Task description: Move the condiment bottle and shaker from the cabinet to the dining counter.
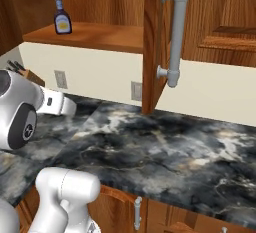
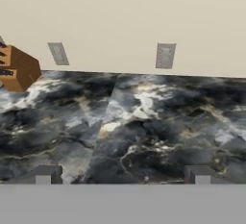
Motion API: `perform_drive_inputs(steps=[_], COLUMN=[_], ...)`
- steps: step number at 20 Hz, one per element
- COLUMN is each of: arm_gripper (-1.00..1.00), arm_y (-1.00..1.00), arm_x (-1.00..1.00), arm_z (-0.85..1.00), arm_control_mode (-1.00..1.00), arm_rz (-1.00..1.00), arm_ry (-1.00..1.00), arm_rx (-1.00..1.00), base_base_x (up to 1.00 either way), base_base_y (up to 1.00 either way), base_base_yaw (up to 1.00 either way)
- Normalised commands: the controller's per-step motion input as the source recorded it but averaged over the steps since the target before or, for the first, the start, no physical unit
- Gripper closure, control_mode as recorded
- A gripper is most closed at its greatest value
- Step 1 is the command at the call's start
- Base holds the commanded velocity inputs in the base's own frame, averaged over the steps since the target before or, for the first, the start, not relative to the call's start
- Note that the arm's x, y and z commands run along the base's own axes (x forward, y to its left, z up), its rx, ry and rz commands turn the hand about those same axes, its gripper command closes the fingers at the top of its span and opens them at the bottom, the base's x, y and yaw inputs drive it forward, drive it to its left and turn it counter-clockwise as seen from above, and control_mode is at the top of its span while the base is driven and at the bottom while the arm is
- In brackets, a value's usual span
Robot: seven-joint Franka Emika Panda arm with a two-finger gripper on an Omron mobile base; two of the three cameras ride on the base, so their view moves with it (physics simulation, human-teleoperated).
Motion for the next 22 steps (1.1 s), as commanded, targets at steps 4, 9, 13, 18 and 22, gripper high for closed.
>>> perform_drive_inputs(steps=[4,9,13,18,22], arm_gripper=[-1.00,-1.00,-1.00,-1.00,-1.00], arm_y=[-0.04,0.00,0.00,0.01,0.19], arm_x=[-0.11,-0.01,0.00,0.04,0.37], arm_z=[0.56,0.74,0.82,0.78,0.34], arm_control_mode=[-1.00,-1.00,-1.00,-1.00,-1.00], arm_rz=[0.03,0.00,0.05,0.08,0.16], arm_ry=[-0.31,-0.17,-0.01,-0.01,0.00], arm_rx=[0.00,0.00,0.00,0.00,0.00], base_base_x=[0.00,0.00,0.00,0.00,0.00], base_base_y=[0.00,0.00,0.00,0.00,0.00], base_base_yaw=[0.00,0.00,0.00,0.00,0.00])
